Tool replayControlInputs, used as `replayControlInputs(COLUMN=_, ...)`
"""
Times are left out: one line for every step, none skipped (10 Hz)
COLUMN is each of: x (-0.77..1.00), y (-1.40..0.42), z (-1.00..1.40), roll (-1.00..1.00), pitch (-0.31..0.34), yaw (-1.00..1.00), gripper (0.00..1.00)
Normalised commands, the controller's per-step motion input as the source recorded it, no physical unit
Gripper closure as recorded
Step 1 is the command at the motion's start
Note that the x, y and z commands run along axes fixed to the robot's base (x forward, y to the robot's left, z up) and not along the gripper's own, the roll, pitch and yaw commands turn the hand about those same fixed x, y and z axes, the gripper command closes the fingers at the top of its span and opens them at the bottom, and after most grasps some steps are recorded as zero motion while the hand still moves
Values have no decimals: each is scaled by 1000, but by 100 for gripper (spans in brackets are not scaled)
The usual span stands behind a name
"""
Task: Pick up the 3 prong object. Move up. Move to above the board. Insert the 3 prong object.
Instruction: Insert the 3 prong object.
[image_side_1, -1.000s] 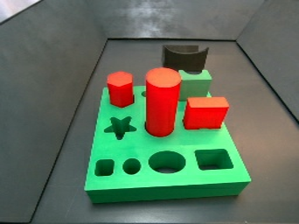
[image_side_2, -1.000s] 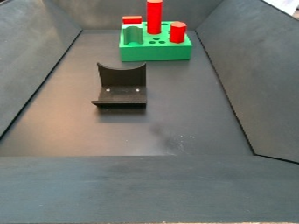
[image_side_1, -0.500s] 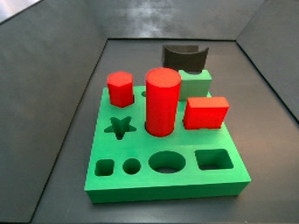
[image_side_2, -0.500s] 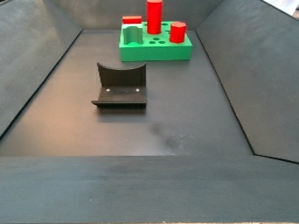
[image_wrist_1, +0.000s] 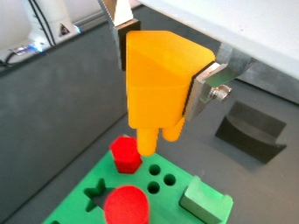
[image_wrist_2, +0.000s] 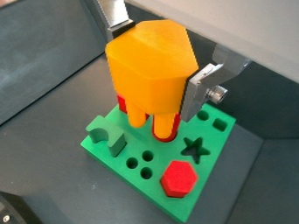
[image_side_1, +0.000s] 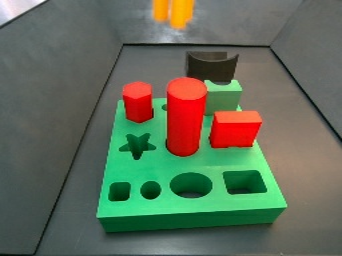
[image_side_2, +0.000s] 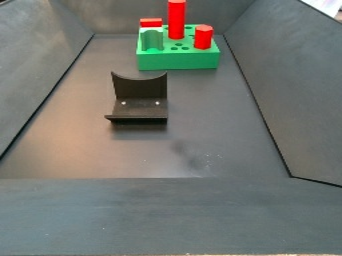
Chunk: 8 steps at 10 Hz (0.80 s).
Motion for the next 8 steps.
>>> replayControlInputs(x=354, y=0, z=-714, roll=157, pitch=104, yaw=-106, gripper=100)
replayControlInputs(x=243, y=20, z=-726, roll=141, pitch=91, yaw=-183, gripper=100)
replayControlInputs(x=134, y=63, z=-660, roll=86, pitch=49, yaw=-246, gripper=100)
replayControlInputs(x=54, y=69, z=-617, roll=36, pitch=16, yaw=-254, gripper=100)
replayControlInputs(x=0, y=109, z=-671, roll=0, pitch=0, yaw=-251, gripper=100)
replayControlInputs(x=-269, y=169, z=-674, roll=-30, pitch=-79, yaw=-191, gripper=100)
replayControlInputs(x=-114, y=140, z=-657, roll=-176, pitch=-190, yaw=-171, gripper=100)
replayControlInputs(x=0, y=20, z=-643, roll=-90, pitch=-170, yaw=-151, gripper=100)
